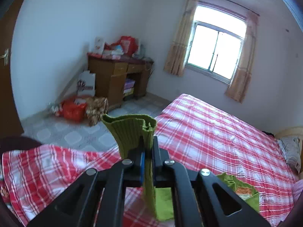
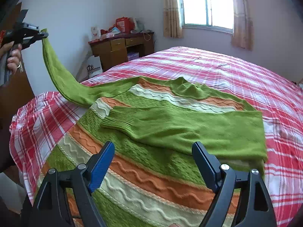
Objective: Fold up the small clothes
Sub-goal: 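Grasp the other sleeve cuff with the left gripper and lift it, then carry the held sleeve over the sweater body with the left gripper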
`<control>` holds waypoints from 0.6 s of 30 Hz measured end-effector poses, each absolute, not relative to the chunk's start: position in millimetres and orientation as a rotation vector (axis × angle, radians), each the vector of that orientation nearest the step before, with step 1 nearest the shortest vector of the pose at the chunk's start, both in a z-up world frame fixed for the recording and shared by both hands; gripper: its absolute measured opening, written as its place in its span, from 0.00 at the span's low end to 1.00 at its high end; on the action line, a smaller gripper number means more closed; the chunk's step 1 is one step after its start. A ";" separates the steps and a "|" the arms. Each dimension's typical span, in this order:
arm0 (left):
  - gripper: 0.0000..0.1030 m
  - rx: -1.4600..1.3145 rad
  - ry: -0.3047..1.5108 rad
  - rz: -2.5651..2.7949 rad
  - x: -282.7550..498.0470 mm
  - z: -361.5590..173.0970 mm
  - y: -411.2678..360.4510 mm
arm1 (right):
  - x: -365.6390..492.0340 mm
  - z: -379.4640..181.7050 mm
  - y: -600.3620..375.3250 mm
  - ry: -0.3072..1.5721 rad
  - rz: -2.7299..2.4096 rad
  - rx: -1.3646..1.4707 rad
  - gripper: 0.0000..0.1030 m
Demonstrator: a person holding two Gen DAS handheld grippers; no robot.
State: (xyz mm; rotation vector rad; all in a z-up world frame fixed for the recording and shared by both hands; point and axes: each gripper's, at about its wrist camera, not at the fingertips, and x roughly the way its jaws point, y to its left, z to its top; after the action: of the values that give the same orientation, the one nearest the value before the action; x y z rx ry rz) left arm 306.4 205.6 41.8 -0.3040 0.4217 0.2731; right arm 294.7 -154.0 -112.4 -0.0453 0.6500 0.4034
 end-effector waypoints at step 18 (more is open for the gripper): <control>0.05 -0.157 0.420 0.116 362.7 59.6 64.4 | 272.0 -118.9 -209.7 0.636 0.353 0.034 0.82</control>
State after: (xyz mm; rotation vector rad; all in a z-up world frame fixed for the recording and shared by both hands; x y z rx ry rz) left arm 362.7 64.4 59.6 -0.1569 0.4196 0.1164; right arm 272.0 -209.7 -118.9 0.0344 0.6364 0.3530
